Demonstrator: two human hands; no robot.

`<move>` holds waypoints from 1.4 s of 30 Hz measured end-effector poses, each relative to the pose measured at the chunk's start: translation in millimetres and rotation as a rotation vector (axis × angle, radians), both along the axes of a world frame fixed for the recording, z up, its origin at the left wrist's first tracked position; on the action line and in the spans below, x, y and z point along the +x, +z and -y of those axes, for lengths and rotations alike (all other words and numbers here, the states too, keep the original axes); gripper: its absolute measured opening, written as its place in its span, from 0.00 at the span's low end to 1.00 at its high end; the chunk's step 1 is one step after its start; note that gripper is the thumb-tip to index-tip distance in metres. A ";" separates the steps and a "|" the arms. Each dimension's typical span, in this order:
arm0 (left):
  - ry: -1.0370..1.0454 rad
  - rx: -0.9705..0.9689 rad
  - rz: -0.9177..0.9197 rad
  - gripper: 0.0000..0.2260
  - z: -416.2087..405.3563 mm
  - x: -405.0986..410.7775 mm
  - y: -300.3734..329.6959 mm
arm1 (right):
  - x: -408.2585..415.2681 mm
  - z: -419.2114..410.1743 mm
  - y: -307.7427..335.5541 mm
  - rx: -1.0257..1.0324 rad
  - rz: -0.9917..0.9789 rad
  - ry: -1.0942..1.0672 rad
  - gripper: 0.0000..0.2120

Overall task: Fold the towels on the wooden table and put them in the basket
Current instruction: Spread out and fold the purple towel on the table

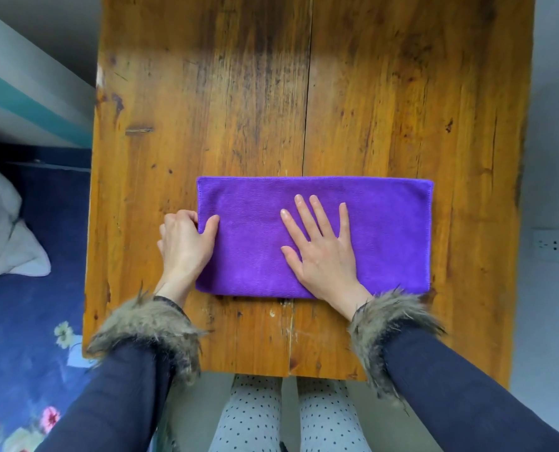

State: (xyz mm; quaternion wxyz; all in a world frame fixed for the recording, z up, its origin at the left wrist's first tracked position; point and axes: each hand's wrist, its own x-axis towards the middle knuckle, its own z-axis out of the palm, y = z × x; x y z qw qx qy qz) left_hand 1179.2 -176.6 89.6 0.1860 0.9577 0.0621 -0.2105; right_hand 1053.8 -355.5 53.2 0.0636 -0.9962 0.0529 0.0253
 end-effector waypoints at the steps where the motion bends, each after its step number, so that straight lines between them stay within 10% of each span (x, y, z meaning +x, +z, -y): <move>1: -0.024 -0.032 0.002 0.15 3.2 -1.7 5.9 | 0.1 -0.4 0.4 0.001 0.001 -0.005 0.26; 14: 0.232 -0.852 -0.577 0.10 -1.2 -1.4 79.2 | 1.4 5.6 34.3 0.302 -0.128 -0.105 0.28; 25: -0.218 -0.559 -0.174 0.10 152.4 -88.0 113.4 | -90.0 102.6 72.6 0.864 -0.006 -0.820 0.12; 42: -0.465 -0.289 -0.144 0.16 242.7 -139.5 39.0 | -121.1 126.8 63.3 1.098 -0.149 -0.909 0.15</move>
